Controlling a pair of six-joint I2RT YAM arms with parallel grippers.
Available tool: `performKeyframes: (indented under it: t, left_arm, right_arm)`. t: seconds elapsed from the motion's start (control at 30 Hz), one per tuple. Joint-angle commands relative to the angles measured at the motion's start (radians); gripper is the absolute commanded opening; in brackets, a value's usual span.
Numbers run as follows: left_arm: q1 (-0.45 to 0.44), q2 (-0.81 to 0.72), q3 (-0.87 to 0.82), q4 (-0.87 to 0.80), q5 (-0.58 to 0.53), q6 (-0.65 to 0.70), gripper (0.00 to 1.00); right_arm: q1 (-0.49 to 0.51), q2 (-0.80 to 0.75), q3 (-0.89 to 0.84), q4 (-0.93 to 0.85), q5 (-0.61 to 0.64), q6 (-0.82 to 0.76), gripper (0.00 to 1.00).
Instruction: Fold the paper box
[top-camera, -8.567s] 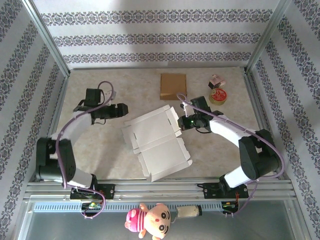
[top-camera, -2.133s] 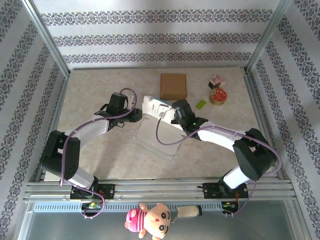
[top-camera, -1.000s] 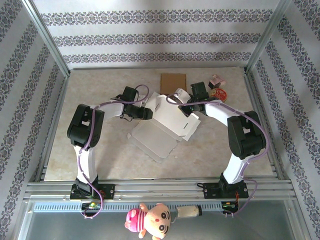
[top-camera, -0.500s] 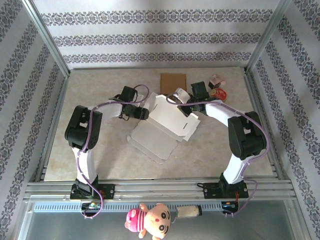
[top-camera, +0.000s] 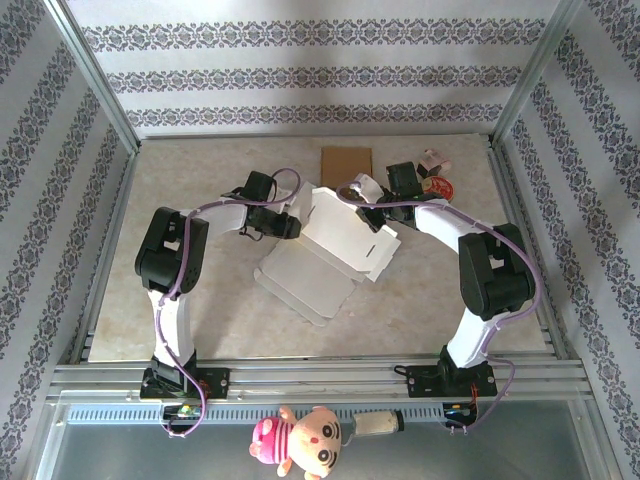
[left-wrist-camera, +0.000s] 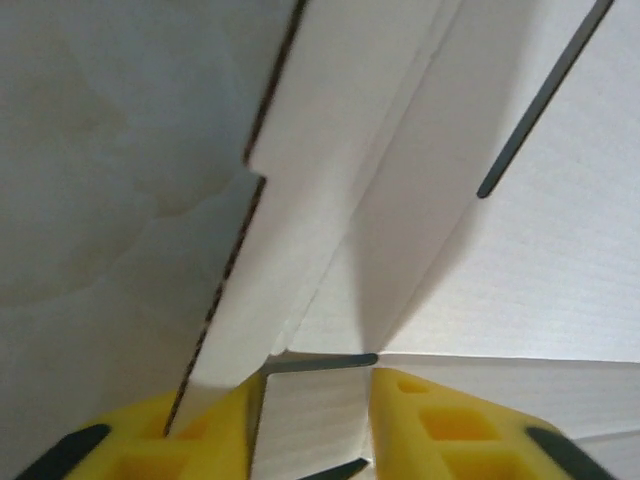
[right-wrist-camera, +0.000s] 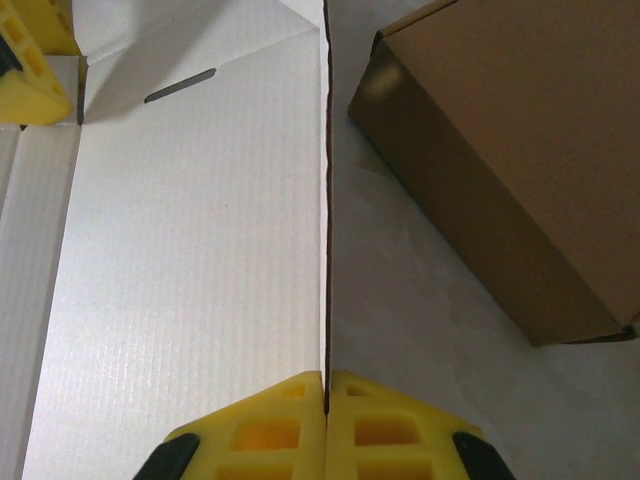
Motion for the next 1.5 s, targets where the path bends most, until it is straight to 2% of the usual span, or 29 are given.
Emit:
performKeyframes:
  t: [0.0,0.13,0.3,0.43,0.6,0.7,0.77,0.9,1.03,1.2,1.37,1.47]
  left_arm:
    - [-0.006,-0.035,0.005,-0.033,0.011,0.003,0.29]
    - [-0.008,-0.065,0.013,-0.050,0.008,0.003,0.21]
    - [-0.020,-0.115,0.005,-0.047,0.010,-0.014,0.22]
    - [-0.048,-0.136,-0.037,0.028,0.047,-0.088,0.23]
    - [-0.081,-0.096,-0.075,0.125,0.092,-0.185,0.27]
    - [-0.082,-0.118,-0.104,0.133,0.017,-0.177,0.30]
    - [-0.083,-0.169,-0.136,0.136,-0.079,-0.134,0.38]
    - [-0.081,-0.190,-0.116,0.012,-0.228,-0.024,0.42]
    - [-0.081,-0.155,-0.063,-0.094,-0.311,0.028,0.45]
    - [-0.079,-0.102,-0.009,-0.141,-0.326,0.059,0.55]
    - [-0.078,-0.053,0.039,-0.162,-0.228,0.055,0.57]
    - [-0.076,-0.023,0.061,-0.183,-0.215,0.046,0.57]
  right_arm:
    - [0.000,-0.016,0.011,-0.012,-0.002,-0.011,0.02]
    - [0.012,-0.020,0.012,-0.028,0.039,-0.031,0.02]
    - [0.049,-0.035,0.004,-0.013,0.138,-0.046,0.02]
    - [0.082,-0.052,-0.012,0.016,0.205,-0.061,0.02]
    - [0.105,-0.063,-0.017,0.043,0.216,-0.064,0.02]
    - [0.108,-0.063,-0.016,0.037,0.220,-0.074,0.02]
    - [0.107,-0.070,-0.020,0.033,0.223,-0.078,0.02]
    - [0.106,-0.077,-0.029,0.035,0.218,-0.081,0.02]
    - [0.103,-0.079,-0.033,0.039,0.210,-0.080,0.02]
    - [0.102,-0.081,-0.022,0.028,0.202,-0.084,0.03]
    - [0.102,-0.077,-0.015,0.020,0.205,-0.086,0.02]
    - [0.102,-0.076,-0.014,0.020,0.201,-0.085,0.03]
